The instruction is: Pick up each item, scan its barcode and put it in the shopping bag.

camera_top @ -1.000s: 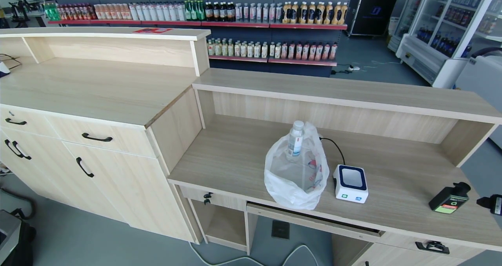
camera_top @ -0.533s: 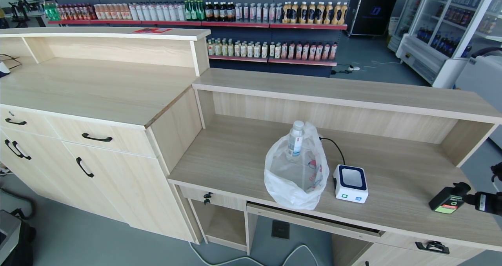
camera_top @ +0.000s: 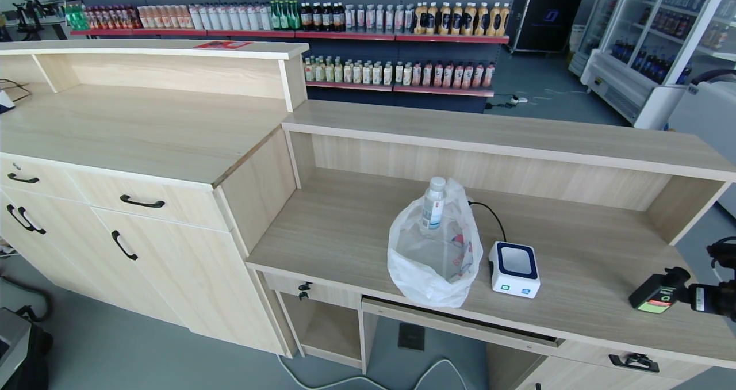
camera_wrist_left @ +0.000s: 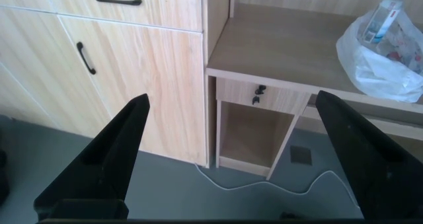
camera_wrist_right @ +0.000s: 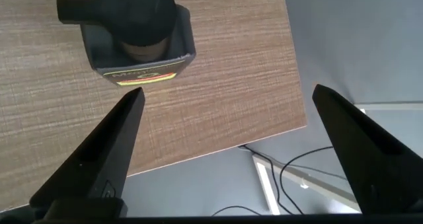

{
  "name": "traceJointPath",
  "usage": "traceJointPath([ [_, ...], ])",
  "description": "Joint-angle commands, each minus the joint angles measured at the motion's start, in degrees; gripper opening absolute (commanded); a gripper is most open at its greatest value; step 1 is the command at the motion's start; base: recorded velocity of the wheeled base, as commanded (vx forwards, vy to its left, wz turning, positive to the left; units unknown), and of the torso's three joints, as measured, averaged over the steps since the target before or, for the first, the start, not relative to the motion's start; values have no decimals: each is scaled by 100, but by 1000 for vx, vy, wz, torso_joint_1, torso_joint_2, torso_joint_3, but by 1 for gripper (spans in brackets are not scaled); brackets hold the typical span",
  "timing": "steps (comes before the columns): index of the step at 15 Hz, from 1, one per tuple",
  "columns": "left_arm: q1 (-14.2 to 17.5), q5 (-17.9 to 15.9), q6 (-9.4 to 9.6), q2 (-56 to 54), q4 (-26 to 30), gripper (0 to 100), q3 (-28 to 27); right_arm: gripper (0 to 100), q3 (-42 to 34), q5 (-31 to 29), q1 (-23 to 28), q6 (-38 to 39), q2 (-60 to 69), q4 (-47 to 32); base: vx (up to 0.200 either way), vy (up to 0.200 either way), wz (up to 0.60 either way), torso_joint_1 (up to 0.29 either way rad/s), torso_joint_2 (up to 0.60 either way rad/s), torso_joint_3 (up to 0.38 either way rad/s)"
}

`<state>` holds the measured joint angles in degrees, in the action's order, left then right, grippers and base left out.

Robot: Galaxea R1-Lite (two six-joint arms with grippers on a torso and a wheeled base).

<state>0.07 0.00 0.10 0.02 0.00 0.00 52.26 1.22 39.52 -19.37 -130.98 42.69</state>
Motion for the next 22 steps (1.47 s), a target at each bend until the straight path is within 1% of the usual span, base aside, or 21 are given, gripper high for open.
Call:
traceJointPath([
  [1, 1, 0, -1, -2, 0, 100, 0, 100, -120, -69, 240, -603, 178, 2, 0, 0, 0, 0, 0, 0],
  [3, 1, 0, -1, -2, 0, 100, 0, 100, -32, -8, 583, -1455, 266, 2, 0, 0, 0, 0, 0, 0],
  [4, 1, 0, -1, -2, 0, 100, 0, 100, 162, 98, 671, -1693, 230, -50, 0, 0, 0, 0, 0, 0],
  [7, 1, 0, -1, -2, 0, 100, 0, 100, 610, 827, 785, -2176, 107, -446, 0, 0, 0, 0, 0, 0],
  [8, 1, 0, -1, -2, 0, 100, 0, 100, 689, 959, 785, -2255, 99, -551, 0, 0, 0, 0, 0, 0],
  [9, 1, 0, -1, -2, 0, 100, 0, 100, 874, 1223, 829, -2554, 46, -797, 0, 0, 0, 0, 0, 0],
  [11, 1, 0, -1, -2, 0, 100, 0, 100, 1137, 1381, 847, -2765, -60, -1096, 0, 0, 0, 0, 0, 0],
  [12, 1, 0, -1, -2, 0, 100, 0, 100, 1313, 1513, 838, -2994, -121, -1378, 0, 0, 0, 0, 0, 0],
  [14, 1, 0, -1, -2, 0, 100, 0, 100, 1348, 1530, 811, -3143, -227, -1421, 0, 0, 0, 0, 0, 0],
  [19, 1, 0, -1, -2, 0, 100, 0, 100, 1577, 1627, 627, -3178, -569, -1421, 0, 0, 0, 0, 0, 0],
  [22, 1, 0, -1, -2, 0, 100, 0, 100, 1893, 1847, 275, -3161, -816, -1439, 0, 0, 0, 0, 0, 0],
])
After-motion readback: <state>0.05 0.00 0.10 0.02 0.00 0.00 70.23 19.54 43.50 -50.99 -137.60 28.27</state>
